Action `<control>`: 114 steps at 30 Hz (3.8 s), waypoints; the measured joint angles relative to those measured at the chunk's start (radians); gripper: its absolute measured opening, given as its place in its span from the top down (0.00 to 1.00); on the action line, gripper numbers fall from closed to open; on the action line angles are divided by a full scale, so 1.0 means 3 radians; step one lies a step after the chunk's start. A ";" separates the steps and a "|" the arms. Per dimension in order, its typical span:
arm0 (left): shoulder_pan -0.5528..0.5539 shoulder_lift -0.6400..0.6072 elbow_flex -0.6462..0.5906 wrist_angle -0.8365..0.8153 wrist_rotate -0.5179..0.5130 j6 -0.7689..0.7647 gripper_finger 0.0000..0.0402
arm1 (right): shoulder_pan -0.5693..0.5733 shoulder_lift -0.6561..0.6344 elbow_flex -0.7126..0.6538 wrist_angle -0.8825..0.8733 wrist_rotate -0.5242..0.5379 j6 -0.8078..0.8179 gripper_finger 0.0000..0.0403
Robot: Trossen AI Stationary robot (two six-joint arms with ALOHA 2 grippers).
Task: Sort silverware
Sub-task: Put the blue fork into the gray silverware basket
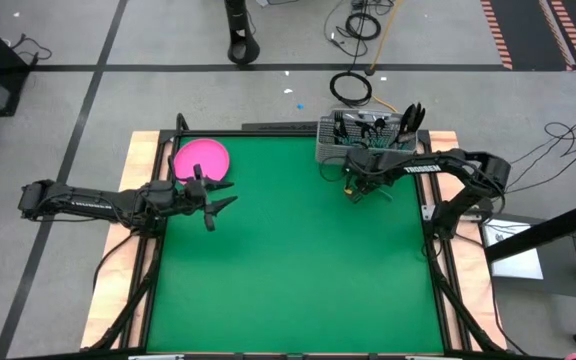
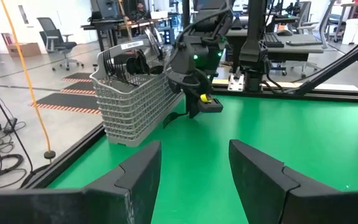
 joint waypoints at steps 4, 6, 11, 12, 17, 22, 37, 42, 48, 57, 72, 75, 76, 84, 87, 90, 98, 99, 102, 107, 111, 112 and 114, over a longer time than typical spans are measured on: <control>0.0000 -0.0001 0.0000 0.0001 -0.0001 0.0000 0.52 | 0.0002 0.0061 -0.0017 0.0039 0.0013 -0.0030 0.77; 0.0000 -0.0001 0.0000 0.0009 -0.0002 0.0000 0.52 | 0.0002 0.0066 -0.0018 0.0052 0.0013 -0.0071 0.78; 0.0001 -0.0001 0.0000 0.0011 -0.0003 -0.0001 0.52 | 0.0007 0.0058 -0.0023 0.0080 -0.0011 -0.0089 0.93; 0.0001 -0.0001 0.0000 0.0013 -0.0003 -0.0001 0.52 | 0.0014 0.0057 -0.0023 0.0084 -0.0012 -0.0098 0.96; 0.0001 -0.0001 0.0000 0.0013 -0.0003 -0.0003 0.52 | 0.0115 -0.0028 -0.0035 0.0065 0.0008 -0.0098 0.99; 0.0000 -0.0001 0.0000 0.0014 -0.0004 -0.0010 0.52 | 0.0285 -0.0245 -0.0036 -0.0040 -0.0150 -0.0030 1.00; 0.0001 -0.0001 0.0000 0.0027 -0.0003 -0.0023 0.52 | 0.0708 -0.0999 -0.0031 0.1484 -0.0295 -0.0618 1.00; 0.0000 -0.0001 0.0000 0.0024 -0.0003 -0.0022 0.52 | 0.0706 -0.1069 -0.0027 0.2093 0.0211 -0.0996 1.00; 0.0000 -0.0001 0.0000 0.0013 -0.0001 -0.0023 0.52 | 0.0681 -0.1016 -0.0025 0.2810 0.0953 -0.1581 1.00; 0.0000 -0.0001 0.0000 0.0011 -0.0001 -0.0022 0.52 | 0.0345 -0.0679 -0.0025 0.3634 0.0992 -0.1963 1.00; 0.0000 -0.0001 0.0000 -0.0028 0.0000 0.0005 0.52 | 0.0001 -0.0260 -0.0025 0.4185 0.1182 -0.2196 1.00; 0.0000 -0.0001 0.0000 -0.0029 0.0000 0.0010 0.52 | -0.0004 -0.0215 -0.0025 0.4180 0.1337 -0.2198 1.00; 0.0000 0.0000 0.0000 -0.0029 0.0000 0.0010 0.52 | -0.0004 -0.0208 -0.0025 0.4181 0.1398 -0.2216 1.00; 0.0000 0.0000 0.0000 -0.0077 -0.0005 0.0010 0.52 | -0.0003 -0.0207 -0.0025 0.4165 0.1427 -0.2185 1.00; 0.0000 0.0000 0.0000 -0.0076 -0.0008 0.0004 0.52 | -0.0003 -0.0207 -0.0025 0.4106 0.1421 -0.2105 1.00; 0.0000 0.0000 0.0000 -0.0076 -0.0018 0.0003 0.52 | -0.0003 -0.0207 -0.0025 0.4006 0.1420 -0.2074 0.99; 0.0000 0.0000 0.0000 -0.0076 -0.0019 0.0000 0.52 | -0.0003 -0.0207 -0.0025 0.3907 0.1418 -0.1940 0.99; 0.0000 0.0000 0.0000 -0.0076 -0.0019 0.0000 0.52 | -0.0003 -0.0207 -0.0025 0.3904 0.1418 -0.1926 0.99; 0.0000 0.0000 0.0000 -0.0076 -0.0020 0.0000 0.52 | -0.0003 -0.0207 -0.0025 0.3882 0.1418 -0.1940 0.95; 0.0000 0.0000 0.0000 -0.0076 -0.0020 -0.0001 0.52 | -0.0002 -0.0207 -0.0025 0.3787 0.1419 -0.1886 0.86; 0.0000 0.0000 0.0000 -0.0075 -0.0021 -0.0009 0.52 | -0.0002 -0.0207 -0.0025 0.3786 0.1420 -0.1879 0.79; 0.0000 0.0000 0.0000 -0.0075 -0.0022 -0.0011 0.52 | -0.0003 -0.0207 -0.0025 0.3786 0.1421 -0.1879 0.77; 0.0000 0.0000 0.0000 -0.0075 -0.0022 -0.0011 0.52 | -0.0003 -0.0207 -0.0025 0.3786 0.1420 -0.1879 0.74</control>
